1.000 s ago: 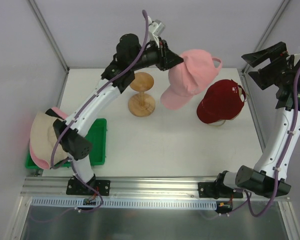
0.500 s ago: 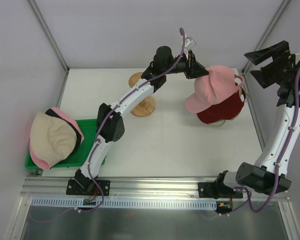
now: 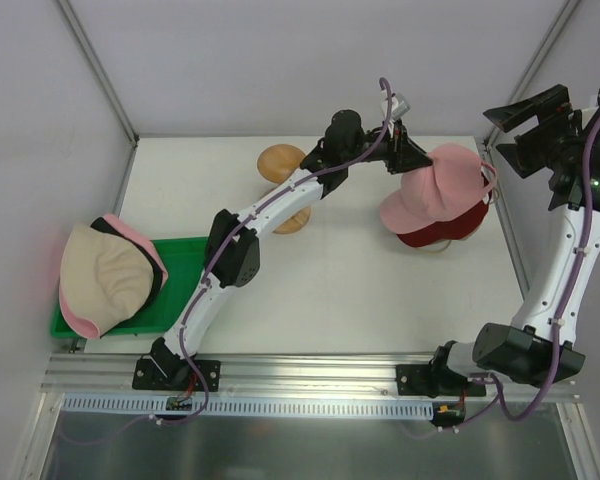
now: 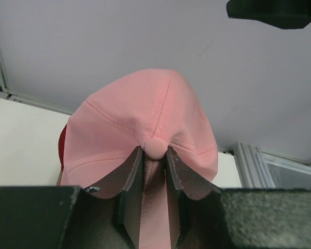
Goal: Stack the hats
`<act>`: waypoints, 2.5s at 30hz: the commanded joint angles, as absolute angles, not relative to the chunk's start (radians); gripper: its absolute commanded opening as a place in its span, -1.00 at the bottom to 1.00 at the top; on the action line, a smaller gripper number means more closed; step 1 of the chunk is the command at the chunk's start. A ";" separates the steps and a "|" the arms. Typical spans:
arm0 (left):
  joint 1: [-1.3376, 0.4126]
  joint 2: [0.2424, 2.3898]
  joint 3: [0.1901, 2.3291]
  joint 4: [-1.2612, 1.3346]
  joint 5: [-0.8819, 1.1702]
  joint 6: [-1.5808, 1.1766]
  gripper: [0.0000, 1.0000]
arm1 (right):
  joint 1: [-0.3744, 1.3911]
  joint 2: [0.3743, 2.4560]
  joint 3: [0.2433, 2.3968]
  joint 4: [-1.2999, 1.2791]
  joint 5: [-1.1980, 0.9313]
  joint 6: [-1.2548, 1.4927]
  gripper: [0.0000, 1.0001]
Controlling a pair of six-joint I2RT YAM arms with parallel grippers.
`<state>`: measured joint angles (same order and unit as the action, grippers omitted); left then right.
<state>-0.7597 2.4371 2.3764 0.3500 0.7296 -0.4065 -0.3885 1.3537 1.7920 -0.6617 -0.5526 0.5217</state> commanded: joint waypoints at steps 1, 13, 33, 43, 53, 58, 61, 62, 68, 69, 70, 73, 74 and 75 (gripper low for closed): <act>-0.784 2.437 2.421 0.393 0.710 -0.347 -1.00 | -0.376 1.353 1.779 -0.632 -0.528 0.503 0.89; -0.815 2.483 2.419 0.281 0.529 -0.236 -0.82 | -0.354 1.405 1.770 -0.692 -0.397 0.411 0.89; -0.847 2.471 2.338 0.313 0.541 -0.239 -0.39 | -0.348 1.506 1.652 -0.744 -0.097 0.314 0.63; -0.848 2.445 2.293 0.325 0.549 -0.242 -0.30 | -0.348 1.508 1.560 -0.732 -0.020 0.256 0.38; -0.848 2.408 2.258 0.330 0.545 -0.233 -0.17 | -0.370 1.534 1.525 -0.729 -0.008 0.245 0.25; -0.848 2.388 2.234 0.331 0.531 -0.226 0.00 | -0.390 1.560 1.502 -0.729 -0.006 0.256 0.23; -0.847 2.376 2.214 0.334 0.522 -0.219 0.07 | -0.400 1.581 1.494 -0.730 0.025 0.256 0.23; -0.847 2.375 2.209 0.336 0.514 -0.216 0.08 | -0.403 1.586 1.493 -0.729 0.023 0.259 0.23; -0.839 2.333 2.139 0.371 0.489 -0.221 0.13 | -0.416 1.620 1.479 -0.726 0.020 0.256 0.23; -0.836 2.313 2.123 0.386 0.485 -0.230 0.13 | -0.416 1.621 1.477 -0.727 0.017 0.255 0.23; -0.833 2.304 2.108 0.397 0.480 -0.233 0.14 | -0.416 1.618 1.473 -0.721 0.015 0.253 0.23; -0.822 2.280 2.072 0.431 0.466 -0.255 0.18 | -0.417 1.620 1.473 -0.716 0.011 0.252 0.23; -0.815 2.266 2.053 0.448 0.466 -0.270 0.19 | -0.419 1.623 1.473 -0.716 0.011 0.250 0.23; -0.812 2.258 2.042 0.459 0.462 -0.278 0.21 | -0.420 1.624 1.471 -0.716 0.012 0.250 0.23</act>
